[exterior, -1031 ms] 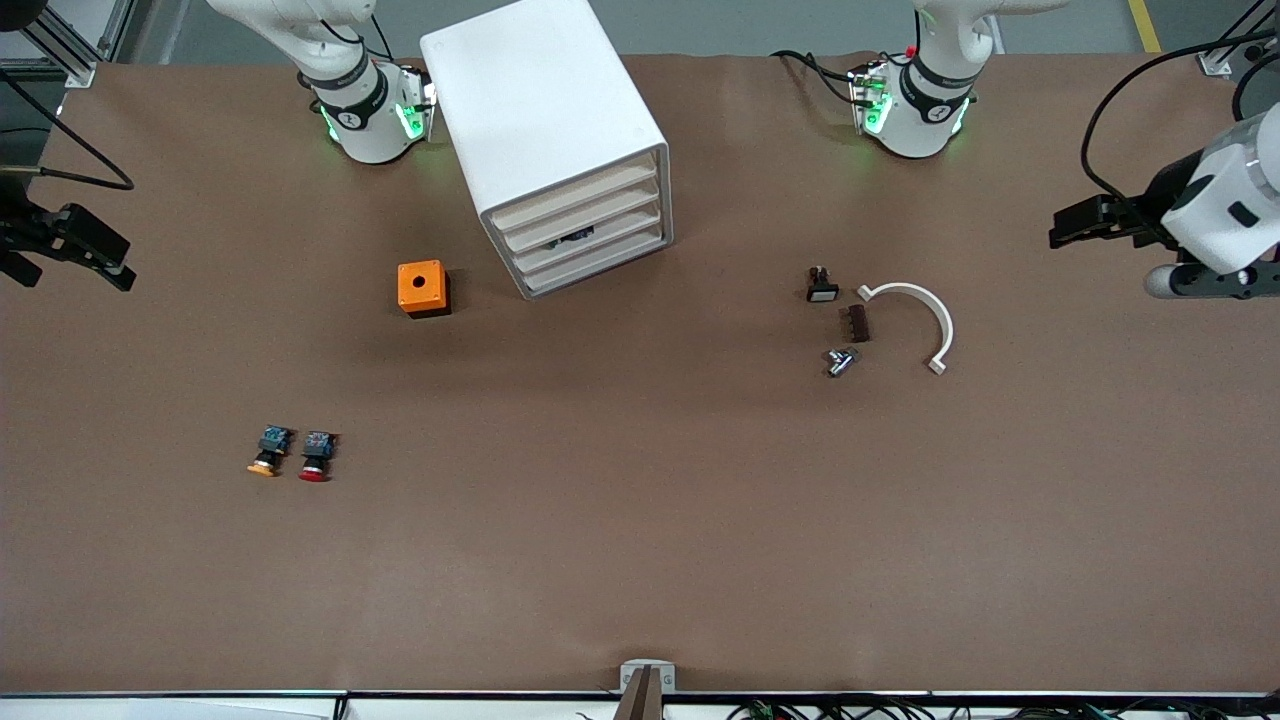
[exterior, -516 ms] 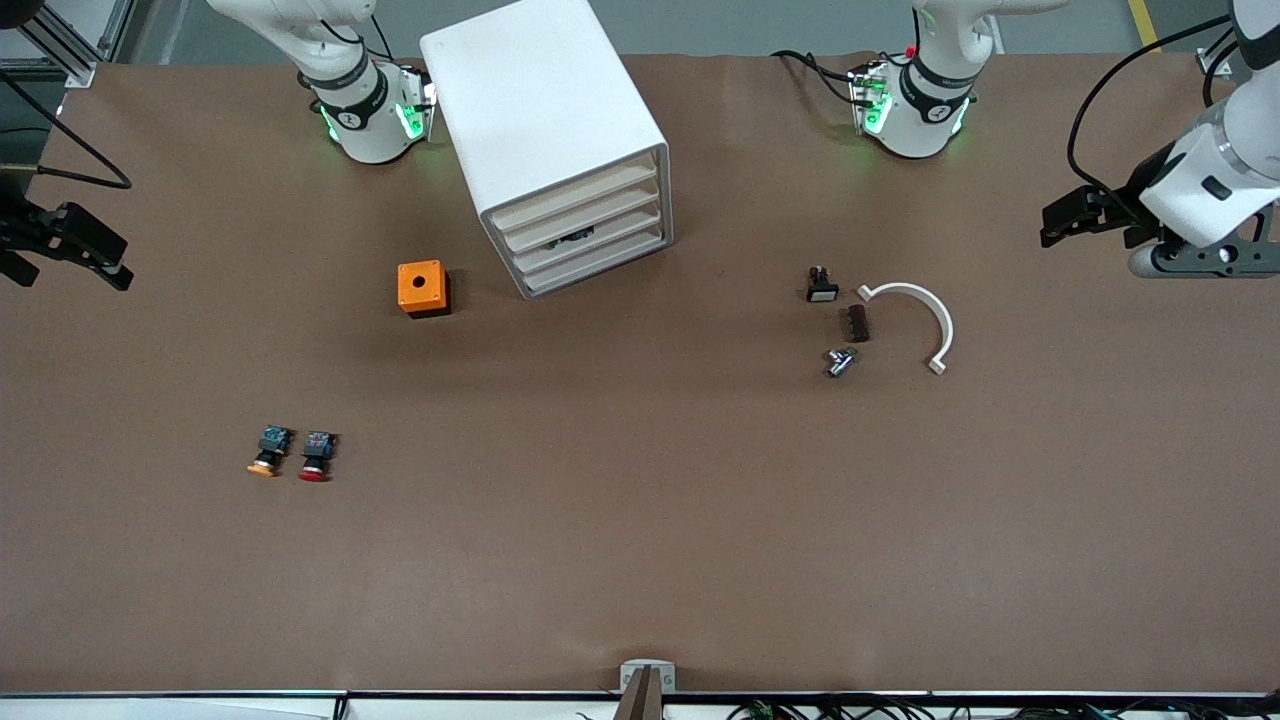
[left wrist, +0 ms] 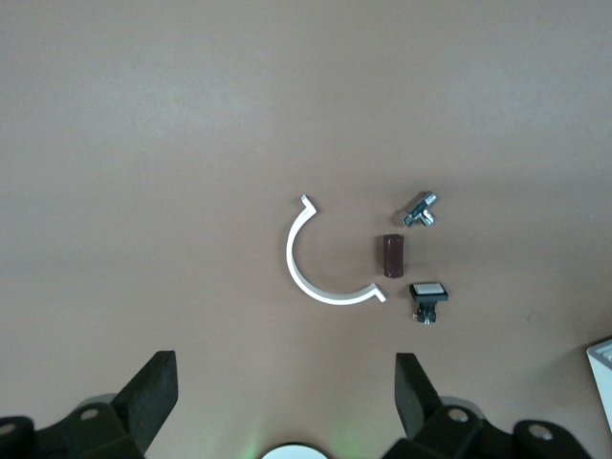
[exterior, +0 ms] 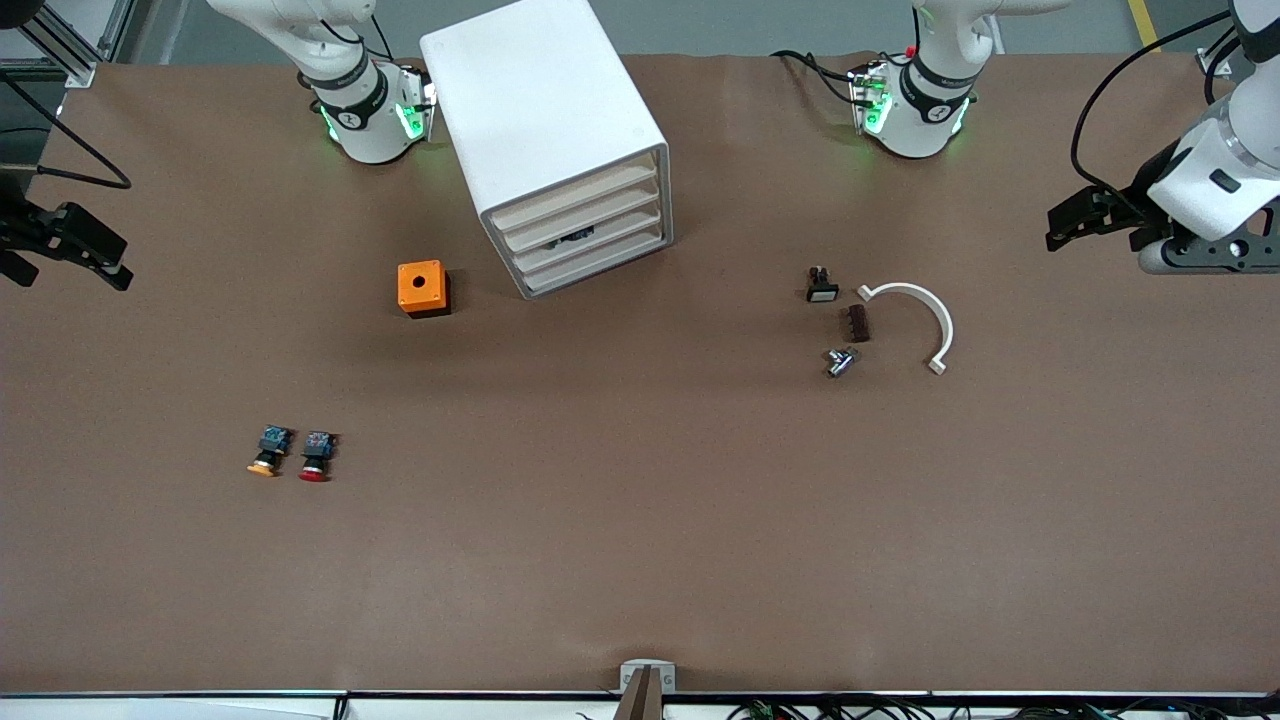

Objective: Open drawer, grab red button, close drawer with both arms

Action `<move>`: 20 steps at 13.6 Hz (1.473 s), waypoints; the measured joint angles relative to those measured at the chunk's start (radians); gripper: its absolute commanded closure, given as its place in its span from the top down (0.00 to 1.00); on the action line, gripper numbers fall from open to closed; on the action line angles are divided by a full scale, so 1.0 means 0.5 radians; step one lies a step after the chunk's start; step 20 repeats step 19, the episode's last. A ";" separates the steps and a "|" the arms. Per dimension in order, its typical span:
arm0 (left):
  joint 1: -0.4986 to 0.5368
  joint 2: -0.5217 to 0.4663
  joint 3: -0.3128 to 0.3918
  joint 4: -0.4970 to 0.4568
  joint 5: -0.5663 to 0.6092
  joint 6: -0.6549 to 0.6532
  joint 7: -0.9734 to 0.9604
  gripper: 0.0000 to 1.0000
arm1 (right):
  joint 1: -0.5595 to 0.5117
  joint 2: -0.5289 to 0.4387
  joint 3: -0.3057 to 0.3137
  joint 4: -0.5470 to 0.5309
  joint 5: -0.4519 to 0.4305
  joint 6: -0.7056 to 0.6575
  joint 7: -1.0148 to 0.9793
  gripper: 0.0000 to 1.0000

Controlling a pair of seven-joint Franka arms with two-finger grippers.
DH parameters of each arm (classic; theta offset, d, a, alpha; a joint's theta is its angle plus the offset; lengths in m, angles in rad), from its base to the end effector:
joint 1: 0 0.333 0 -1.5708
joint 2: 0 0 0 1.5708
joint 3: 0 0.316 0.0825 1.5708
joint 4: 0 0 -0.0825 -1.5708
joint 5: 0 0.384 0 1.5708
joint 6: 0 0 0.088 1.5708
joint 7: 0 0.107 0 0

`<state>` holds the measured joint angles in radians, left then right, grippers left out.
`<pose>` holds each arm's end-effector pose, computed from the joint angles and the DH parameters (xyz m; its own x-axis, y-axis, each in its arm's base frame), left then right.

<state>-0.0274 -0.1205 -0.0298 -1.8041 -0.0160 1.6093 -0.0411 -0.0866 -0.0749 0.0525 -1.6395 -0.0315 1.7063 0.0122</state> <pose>0.5136 -0.0318 0.5821 0.9971 -0.0148 -0.0747 -0.0142 -0.9999 0.0092 0.5440 -0.0204 0.6457 0.9891 -0.0413 0.1415 -0.0465 -0.9984 0.0337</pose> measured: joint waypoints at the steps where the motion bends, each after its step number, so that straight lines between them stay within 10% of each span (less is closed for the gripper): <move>1: 0.000 -0.011 0.004 0.002 0.000 0.019 0.000 1.00 | 0.000 0.000 0.000 0.000 0.000 0.000 0.000 1.00; 20: -0.014 -0.037 -0.061 0.160 0.000 -0.023 -0.004 1.00 | 0.000 0.000 0.000 0.000 -0.003 0.000 -0.001 1.00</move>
